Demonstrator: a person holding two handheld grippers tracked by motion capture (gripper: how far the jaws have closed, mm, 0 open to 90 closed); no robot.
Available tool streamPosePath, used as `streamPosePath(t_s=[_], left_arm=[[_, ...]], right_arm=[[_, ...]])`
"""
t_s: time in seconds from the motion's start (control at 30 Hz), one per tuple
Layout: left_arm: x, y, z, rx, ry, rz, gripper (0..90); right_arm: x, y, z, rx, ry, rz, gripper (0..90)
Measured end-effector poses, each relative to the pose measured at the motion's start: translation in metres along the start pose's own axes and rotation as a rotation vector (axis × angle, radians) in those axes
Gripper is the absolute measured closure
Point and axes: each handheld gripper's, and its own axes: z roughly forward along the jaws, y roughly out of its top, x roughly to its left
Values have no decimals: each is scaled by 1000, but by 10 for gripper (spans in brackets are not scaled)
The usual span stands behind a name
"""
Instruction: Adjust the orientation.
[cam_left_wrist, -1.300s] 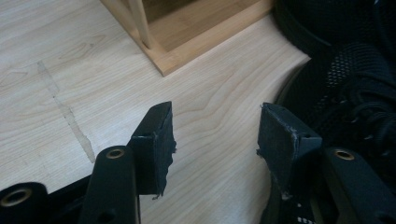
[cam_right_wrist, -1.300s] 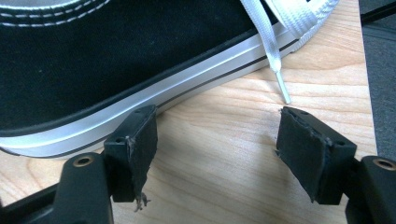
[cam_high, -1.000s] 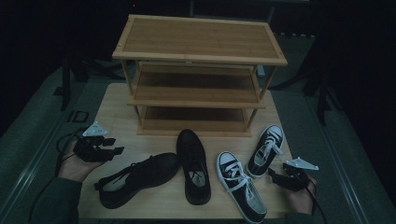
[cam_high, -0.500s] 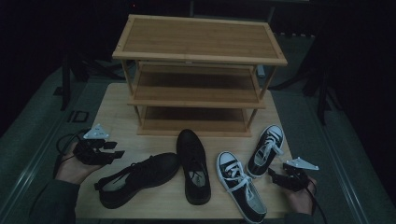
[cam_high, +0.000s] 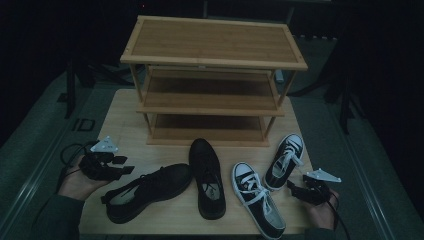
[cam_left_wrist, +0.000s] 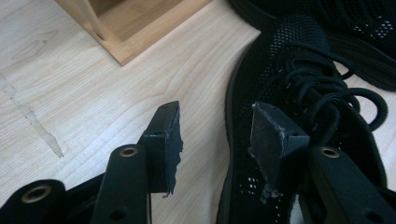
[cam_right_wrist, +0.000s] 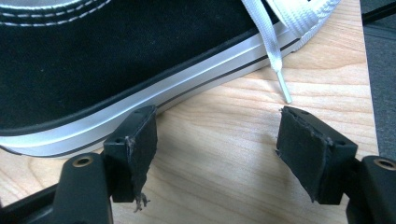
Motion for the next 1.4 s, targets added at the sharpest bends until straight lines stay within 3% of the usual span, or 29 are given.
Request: streamPosePath(t_s=[0.53,1.4], left_arm=[[-5,-5,-3,8,-46,28,530],[-19,-11,-4,17,-78,61,561]], right_arm=[[0,0,0,0,0,0,285],[0,0,0,0,0,-1,284]])
